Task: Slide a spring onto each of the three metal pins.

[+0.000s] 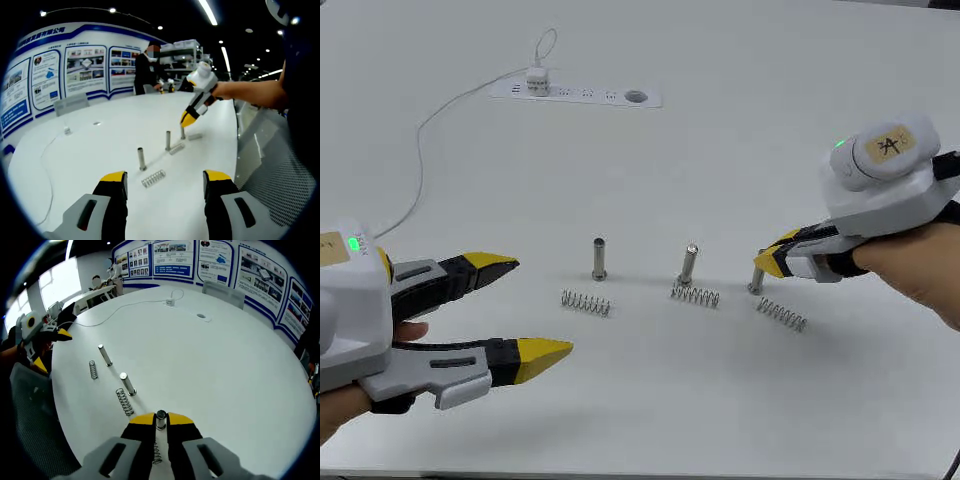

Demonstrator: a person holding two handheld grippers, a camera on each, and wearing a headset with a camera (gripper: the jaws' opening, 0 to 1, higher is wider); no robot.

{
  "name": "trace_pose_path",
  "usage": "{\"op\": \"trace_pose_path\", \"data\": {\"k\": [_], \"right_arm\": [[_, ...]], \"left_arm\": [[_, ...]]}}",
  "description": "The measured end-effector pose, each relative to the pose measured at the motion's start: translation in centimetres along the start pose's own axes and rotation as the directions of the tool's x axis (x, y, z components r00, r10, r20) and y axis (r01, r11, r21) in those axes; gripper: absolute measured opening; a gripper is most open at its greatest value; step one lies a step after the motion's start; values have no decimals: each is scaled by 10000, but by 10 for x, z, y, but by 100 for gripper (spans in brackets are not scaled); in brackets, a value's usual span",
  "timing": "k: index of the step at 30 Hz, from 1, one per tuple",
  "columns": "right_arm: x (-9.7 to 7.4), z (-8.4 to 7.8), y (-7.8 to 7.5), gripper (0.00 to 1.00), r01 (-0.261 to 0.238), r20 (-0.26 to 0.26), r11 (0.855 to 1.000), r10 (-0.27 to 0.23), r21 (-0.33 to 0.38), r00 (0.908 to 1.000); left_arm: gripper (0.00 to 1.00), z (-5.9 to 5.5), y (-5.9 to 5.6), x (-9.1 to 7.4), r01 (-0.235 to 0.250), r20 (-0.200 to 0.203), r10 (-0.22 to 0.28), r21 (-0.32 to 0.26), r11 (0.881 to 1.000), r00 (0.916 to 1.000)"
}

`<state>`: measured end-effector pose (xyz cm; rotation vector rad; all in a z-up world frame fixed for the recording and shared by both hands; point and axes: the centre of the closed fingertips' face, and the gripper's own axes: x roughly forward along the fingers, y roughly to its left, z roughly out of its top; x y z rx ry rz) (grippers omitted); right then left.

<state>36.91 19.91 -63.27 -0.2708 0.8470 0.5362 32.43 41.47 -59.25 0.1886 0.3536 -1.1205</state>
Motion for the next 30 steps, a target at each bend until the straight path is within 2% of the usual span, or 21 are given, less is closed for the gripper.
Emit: {"op": "trace_pose_path", "data": {"k": [1, 14, 30], "right_arm": [[0, 0, 0, 9, -61, 11, 9995, 61, -301, 10000], [-1, -6, -2, 9, -165, -52, 9961, 162, -872, 9999], [0, -10, -3, 12, -133, -99, 9971, 126, -754, 9999]], "left_arm": [[63, 0, 0, 0, 2, -1, -2, 5, 10000, 10000], [62, 1, -3, 0, 46, -27, -46, 48, 10000, 10000], [62, 3, -5, 2, 115, -14, -115, 82, 9999, 9999]]}}
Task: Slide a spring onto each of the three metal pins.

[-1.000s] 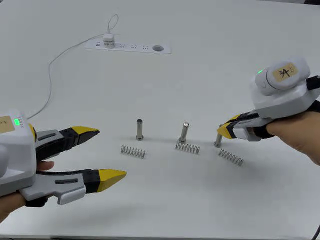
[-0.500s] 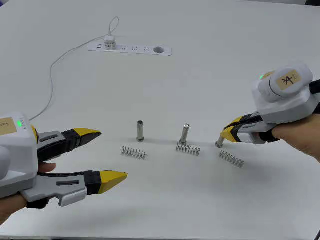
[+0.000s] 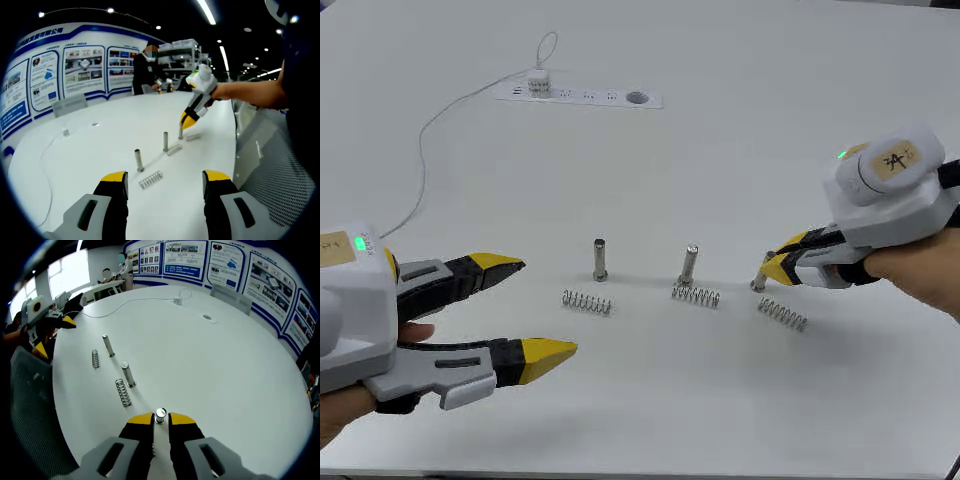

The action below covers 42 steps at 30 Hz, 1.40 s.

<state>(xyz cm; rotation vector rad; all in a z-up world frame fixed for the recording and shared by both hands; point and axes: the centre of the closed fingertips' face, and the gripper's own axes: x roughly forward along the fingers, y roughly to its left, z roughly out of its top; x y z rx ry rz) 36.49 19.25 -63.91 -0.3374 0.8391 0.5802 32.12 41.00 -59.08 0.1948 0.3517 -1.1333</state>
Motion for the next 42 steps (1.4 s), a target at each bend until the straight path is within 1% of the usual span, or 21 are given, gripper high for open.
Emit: {"op": "trace_pose_path", "data": {"k": [4, 9, 15, 19, 22, 30, 42], "right_arm": [[-2, -1, 0, 13, 20, 5, 10000, -20, 49, 10000], [-5, -8, 1, 14, 33, -104, 10000, -32, 32, 9999], [-9, -22, 2, 14, -28, -315, 10000, 28, 15, 9995], [-11, -30, 6, 14, -229, -500, 9996, 221, -140, 9985], [-11, -38, 10, 14, -425, -783, 9986, 400, -311, 9961], [-10, -53, 18, 14, -778, -1381, 9939, 665, -780, 9882], [-4, -64, 20, 14, -1285, -2066, 9831, 998, -1304, 9733]], "left_arm": [[62, 0, -1, 1, 35, -1, -35, 1, 10000, 10000], [62, -1, -1, 1, 65, 2, -65, -11, 10000, 10000], [61, -1, -1, 2, 119, -27, -119, -9, 9999, 9999], [61, -1, -2, 3, 174, -19, -174, 2, 9998, 9998], [61, 0, -3, 5, 234, -24, -234, 29, 9997, 9997], [61, 0, -3, 6, 270, -33, -270, 42, 9996, 9996], [61, 0, -4, 3, 210, -103, -209, 44, 9998, 9997]]}}
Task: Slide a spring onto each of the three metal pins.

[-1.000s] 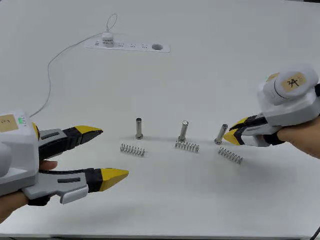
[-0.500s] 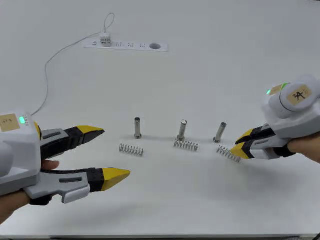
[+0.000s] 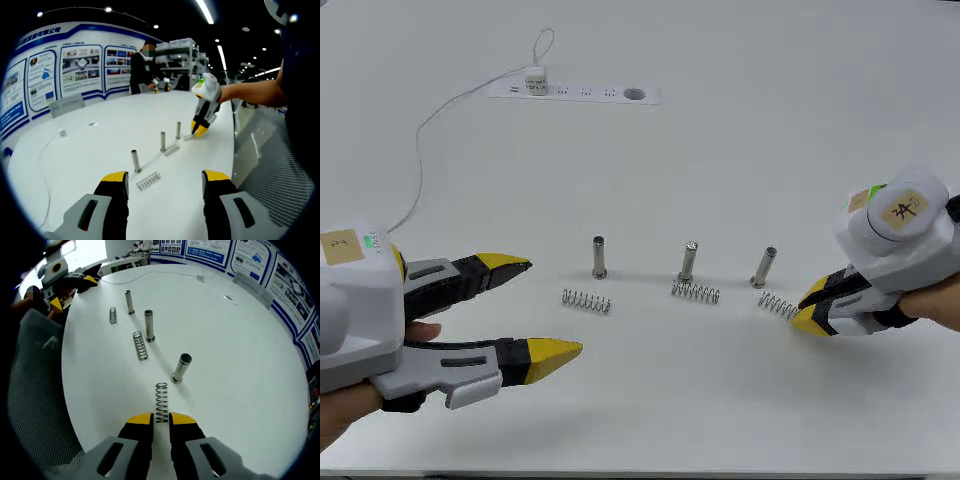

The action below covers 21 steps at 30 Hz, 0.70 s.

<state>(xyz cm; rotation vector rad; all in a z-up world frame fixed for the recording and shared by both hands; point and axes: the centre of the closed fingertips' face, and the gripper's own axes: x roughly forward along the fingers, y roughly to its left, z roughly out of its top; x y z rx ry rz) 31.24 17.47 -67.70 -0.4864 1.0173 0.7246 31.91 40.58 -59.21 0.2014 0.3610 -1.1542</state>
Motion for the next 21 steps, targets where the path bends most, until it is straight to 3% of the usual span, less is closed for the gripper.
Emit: {"op": "trace_pose_path", "data": {"k": [15, 21], "right_arm": [[2, -5, 1, 12, -393, -398, 9992, 392, -29, 9984], [1, -3, 5, 11, -327, -381, 9995, 326, -29, 9987]], "left_arm": [[60, -1, -7, 2, 104, -68, -104, 26, 9999, 9999], [60, -3, -19, 8, 484, -221, -480, 165, 9987, 9986]]}}
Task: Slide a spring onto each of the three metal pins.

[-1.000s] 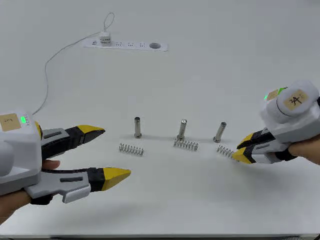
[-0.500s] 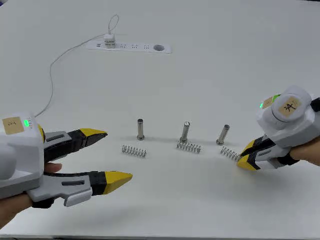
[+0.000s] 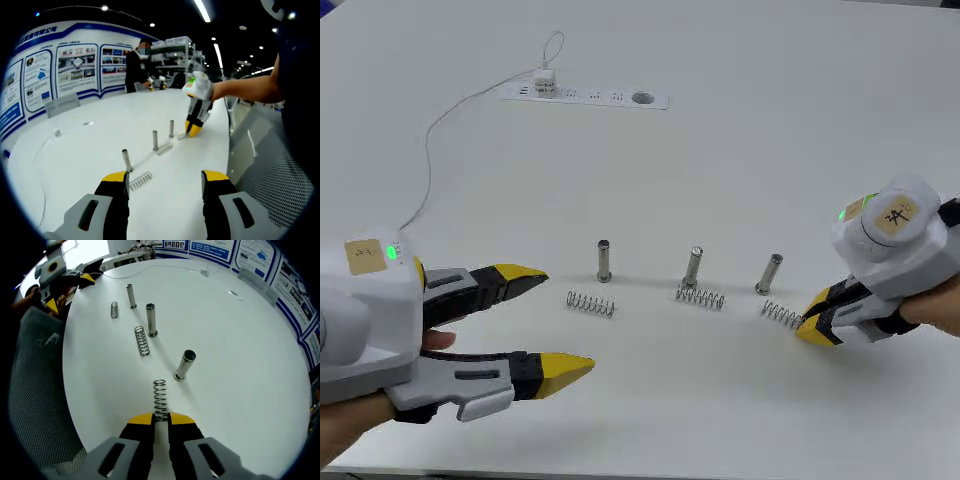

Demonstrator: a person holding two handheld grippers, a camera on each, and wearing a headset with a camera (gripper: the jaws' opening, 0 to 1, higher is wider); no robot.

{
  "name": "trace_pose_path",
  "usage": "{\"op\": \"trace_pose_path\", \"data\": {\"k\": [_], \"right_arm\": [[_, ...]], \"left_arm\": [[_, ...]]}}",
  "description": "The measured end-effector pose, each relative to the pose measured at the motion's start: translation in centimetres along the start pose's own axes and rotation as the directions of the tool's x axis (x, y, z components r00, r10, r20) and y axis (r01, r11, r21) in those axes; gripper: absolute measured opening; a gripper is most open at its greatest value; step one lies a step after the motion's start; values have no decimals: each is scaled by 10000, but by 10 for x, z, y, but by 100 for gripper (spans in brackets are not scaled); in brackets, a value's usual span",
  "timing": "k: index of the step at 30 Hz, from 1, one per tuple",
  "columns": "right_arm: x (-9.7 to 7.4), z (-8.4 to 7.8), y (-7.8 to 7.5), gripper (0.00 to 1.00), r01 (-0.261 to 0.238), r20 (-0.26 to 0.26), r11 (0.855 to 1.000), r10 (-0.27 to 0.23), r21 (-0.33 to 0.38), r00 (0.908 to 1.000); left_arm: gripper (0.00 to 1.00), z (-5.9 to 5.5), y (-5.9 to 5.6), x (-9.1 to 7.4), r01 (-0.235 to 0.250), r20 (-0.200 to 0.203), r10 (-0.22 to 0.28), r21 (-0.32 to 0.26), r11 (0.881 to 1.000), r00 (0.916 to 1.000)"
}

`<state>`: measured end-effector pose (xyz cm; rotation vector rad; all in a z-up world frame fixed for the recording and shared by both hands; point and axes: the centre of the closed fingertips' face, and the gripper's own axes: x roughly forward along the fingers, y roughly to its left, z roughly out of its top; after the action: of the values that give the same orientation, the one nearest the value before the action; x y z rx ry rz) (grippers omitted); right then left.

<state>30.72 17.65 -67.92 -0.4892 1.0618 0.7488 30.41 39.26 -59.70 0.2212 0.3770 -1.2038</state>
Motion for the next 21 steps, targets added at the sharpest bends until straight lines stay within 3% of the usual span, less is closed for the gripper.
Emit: {"op": "trace_pose_path", "data": {"k": [12, 15, 21], "right_arm": [[-11, 11, 18, 11, -232, 111, 9985, 238, -497, 9997], [-12, 17, 24, 11, -357, 165, 9972, 369, -655, 9992], [-12, 31, 36, 11, -641, 305, 9927, 676, -1019, 9972]], "left_arm": [[58, 2, -21, 22, 1211, -316, -1195, 553, 9911, 9923], [57, -2, -24, 28, 1493, -561, -1454, 723, 9861, 9878], [56, -3, -23, 38, 1782, -674, -1732, 781, 9809, 9826]]}}
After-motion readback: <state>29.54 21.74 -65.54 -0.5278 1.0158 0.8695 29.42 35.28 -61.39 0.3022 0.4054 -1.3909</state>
